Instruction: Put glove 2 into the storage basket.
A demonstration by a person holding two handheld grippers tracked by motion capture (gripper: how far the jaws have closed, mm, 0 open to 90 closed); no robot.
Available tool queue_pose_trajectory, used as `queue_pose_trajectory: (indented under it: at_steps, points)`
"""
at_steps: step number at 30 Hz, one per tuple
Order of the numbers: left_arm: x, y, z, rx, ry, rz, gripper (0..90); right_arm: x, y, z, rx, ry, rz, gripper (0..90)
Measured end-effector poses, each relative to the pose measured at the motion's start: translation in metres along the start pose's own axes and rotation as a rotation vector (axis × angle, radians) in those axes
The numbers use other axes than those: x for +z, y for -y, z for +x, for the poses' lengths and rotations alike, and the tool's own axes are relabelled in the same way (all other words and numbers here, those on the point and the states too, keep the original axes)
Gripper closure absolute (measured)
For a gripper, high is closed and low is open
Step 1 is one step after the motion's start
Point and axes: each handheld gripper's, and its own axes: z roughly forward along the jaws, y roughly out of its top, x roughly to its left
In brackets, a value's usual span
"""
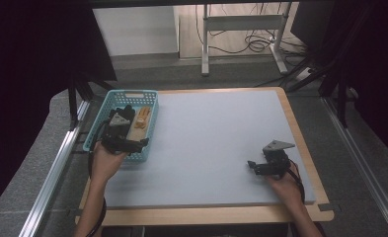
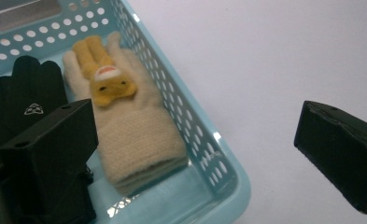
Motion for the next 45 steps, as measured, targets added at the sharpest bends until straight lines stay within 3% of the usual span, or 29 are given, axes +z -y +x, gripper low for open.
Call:
queue_pose_trajectory:
  at_steps: [17,45]
  points:
    - [0.003,-0.001,-0.028,0.038,0.069,-0.024,0.1,0.0,0.0,0.0,0.0,0.001,0.0,18.9]
    - [0.027,0.001,-0.076,0.08,0.192,-0.066,0.2,0.0,0.0,0.0,0.0,0.0,0.0,18.9]
